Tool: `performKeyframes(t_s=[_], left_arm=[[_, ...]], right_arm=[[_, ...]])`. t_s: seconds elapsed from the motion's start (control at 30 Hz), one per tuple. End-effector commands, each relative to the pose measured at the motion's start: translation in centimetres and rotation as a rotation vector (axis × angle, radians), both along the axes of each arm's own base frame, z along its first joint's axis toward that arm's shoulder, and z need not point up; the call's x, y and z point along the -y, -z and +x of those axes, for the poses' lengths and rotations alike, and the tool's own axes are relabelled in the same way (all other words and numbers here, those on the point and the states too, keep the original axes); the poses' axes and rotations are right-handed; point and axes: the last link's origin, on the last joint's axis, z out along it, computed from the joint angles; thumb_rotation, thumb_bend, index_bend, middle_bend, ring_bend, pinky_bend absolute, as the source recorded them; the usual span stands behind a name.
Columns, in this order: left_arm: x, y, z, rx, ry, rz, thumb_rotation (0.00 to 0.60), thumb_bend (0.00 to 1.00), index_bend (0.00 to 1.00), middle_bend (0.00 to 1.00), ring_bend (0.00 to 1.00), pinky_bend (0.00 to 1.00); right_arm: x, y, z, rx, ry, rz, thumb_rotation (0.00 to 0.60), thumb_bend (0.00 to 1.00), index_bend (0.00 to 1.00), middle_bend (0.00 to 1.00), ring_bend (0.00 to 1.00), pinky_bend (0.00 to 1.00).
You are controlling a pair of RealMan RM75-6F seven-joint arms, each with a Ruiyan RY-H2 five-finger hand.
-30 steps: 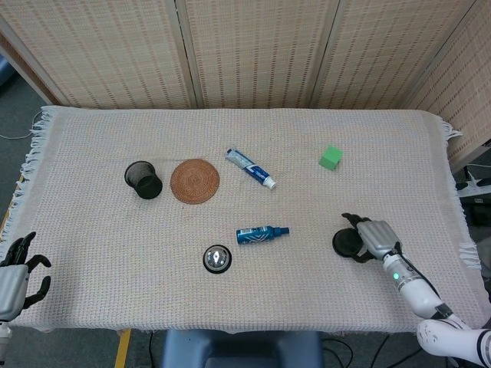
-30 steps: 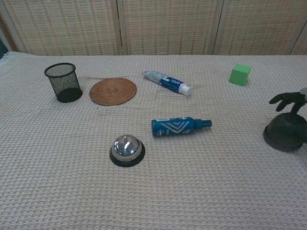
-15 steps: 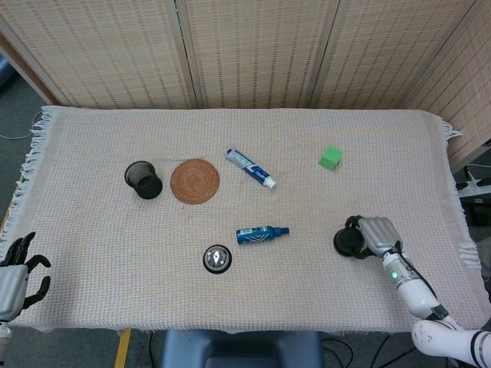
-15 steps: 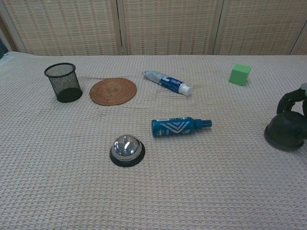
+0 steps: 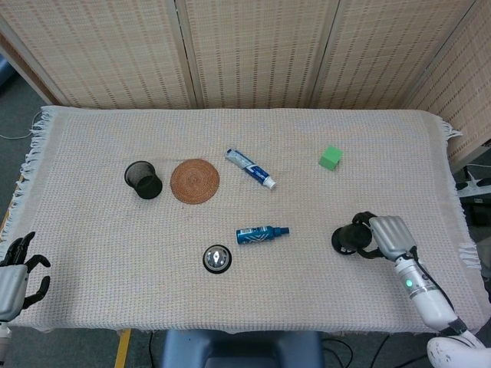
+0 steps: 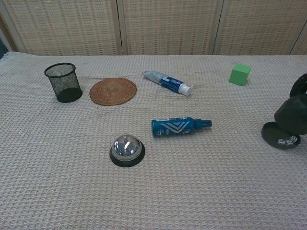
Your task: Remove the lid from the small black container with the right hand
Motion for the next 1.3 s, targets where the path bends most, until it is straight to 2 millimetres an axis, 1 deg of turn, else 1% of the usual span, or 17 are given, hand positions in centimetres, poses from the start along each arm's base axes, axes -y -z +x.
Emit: performKeyframes(t_s=[0.03, 0.17, 0.47, 0.53, 0.6, 0.63, 0.7, 0.73, 0.8, 0.83, 0.9, 0.93, 0.97, 1.03, 1.17, 1.27, 1.3], left_arm=[[0.0, 0.0, 0.0, 0.0, 0.0, -0.002, 0.6, 0.42, 0.45, 0.0, 0.02, 0.4], [0.0, 0.2, 0.0, -0.001, 0.0, -0.008, 0.6, 0.42, 0.45, 0.0, 0.02, 0.4], [-0.1, 0.4, -0.1, 0.001, -0.004, -0.016, 0.6, 0.42, 0.45, 0.0, 0.02, 0.4], [-0.1, 0.3, -0.1, 0.001, -0.004, -0.016, 0.6, 0.41, 0.45, 0.0, 0.02, 0.4], [-0.1, 0.3, -0.1, 0.002, -0.004, -0.015, 0.6, 0.41, 0.45, 0.0, 0.02, 0.4], [-0.1, 0.3, 0.0, 0.002, -0.004, -0.015, 0.6, 0.41, 0.45, 0.0, 0.02, 0.4], [-0.1, 0.3, 0.0, 0.002, -0.003, -0.015, 0.6, 0.42, 0.45, 0.0, 0.02, 0.4], [-0.1, 0.3, 0.0, 0.002, -0.003, -0.015, 0.6, 0.42, 0.45, 0.0, 0.02, 0.4], [0.0, 0.3, 0.0, 0.002, -0.003, -0.016, 0.6, 0.42, 0.45, 0.0, 0.02, 0.4], [0.0, 0.3, 0.0, 0.001, -0.003, -0.017, 0.6, 0.42, 0.45, 0.0, 0.02, 0.4], [0.0, 0.3, 0.0, 0.002, -0.002, -0.017, 0.6, 0.42, 0.45, 0.0, 0.02, 0.4], [-0.1, 0.3, 0.0, 0.002, -0.002, -0.017, 0.6, 0.42, 0.45, 0.0, 0.02, 0.4], [-0.1, 0.3, 0.0, 0.003, -0.002, -0.017, 0.6, 0.42, 0.45, 0.0, 0.02, 0.4], [-0.1, 0.3, 0.0, 0.003, -0.003, -0.016, 0.6, 0.42, 0.45, 0.0, 0.02, 0.4], [0.0, 0.3, 0.0, 0.003, -0.002, -0.015, 0.6, 0.42, 0.45, 0.0, 0.02, 0.4], [-0.1, 0.2, -0.1, 0.004, -0.004, -0.013, 0.6, 0.41, 0.45, 0.0, 0.02, 0.4], [-0.1, 0.2, -0.1, 0.004, -0.005, -0.01, 0.6, 0.41, 0.45, 0.0, 0.02, 0.4]], right_arm=[[-1.3, -1.2, -1.0, -0.054, 0.032, -0.009, 0.6, 0.16, 0.49, 0.4, 0.55, 0.71], [-1.8, -1.5, -2.2, -0.111, 0.098, 0.004, 0.6, 0.16, 0.49, 0.4, 0.55, 0.71], [-0.3, -0.6, -4.3, -0.155, 0.164, 0.018, 0.6, 0.16, 0.48, 0.4, 0.55, 0.71], [-0.2, -0.4, -4.7, -0.166, 0.178, 0.034, 0.6, 0.16, 0.46, 0.4, 0.52, 0.7], [-0.2, -0.2, -5.0, -0.178, 0.193, 0.06, 0.6, 0.16, 0.43, 0.4, 0.45, 0.67], [-0.2, -0.1, -5.0, -0.183, 0.199, 0.072, 0.6, 0.16, 0.39, 0.38, 0.4, 0.63], [-0.3, -0.1, -5.1, -0.186, 0.213, 0.101, 0.6, 0.16, 0.33, 0.31, 0.29, 0.54], [-0.3, -0.1, -5.0, -0.187, 0.218, 0.112, 0.6, 0.16, 0.27, 0.25, 0.22, 0.47], [-0.4, -0.2, -5.0, -0.187, 0.223, 0.127, 0.6, 0.16, 0.19, 0.18, 0.13, 0.38], [-0.4, -0.3, -5.0, -0.187, 0.224, 0.128, 0.6, 0.16, 0.17, 0.16, 0.11, 0.36], [-0.5, -0.3, -4.9, -0.186, 0.225, 0.134, 0.6, 0.16, 0.1, 0.09, 0.05, 0.29], [-0.7, -0.6, -4.5, -0.175, 0.216, 0.133, 0.6, 0.15, 0.05, 0.04, 0.02, 0.23], [-1.0, -1.0, -4.1, -0.166, 0.207, 0.13, 0.6, 0.15, 0.01, 0.01, 0.0, 0.19], [-1.6, -1.7, -3.6, -0.148, 0.185, 0.121, 0.6, 0.14, 0.0, 0.0, 0.0, 0.15], [-3.0, -3.2, -2.5, -0.074, 0.133, 0.042, 0.6, 0.14, 0.0, 0.0, 0.0, 0.14], [-4.2, -4.7, -2.0, -0.034, 0.055, -0.117, 0.6, 0.14, 0.01, 0.0, 0.0, 0.14], [-4.6, -5.3, -1.9, -0.032, 0.015, -0.202, 0.6, 0.14, 0.02, 0.0, 0.0, 0.14]])
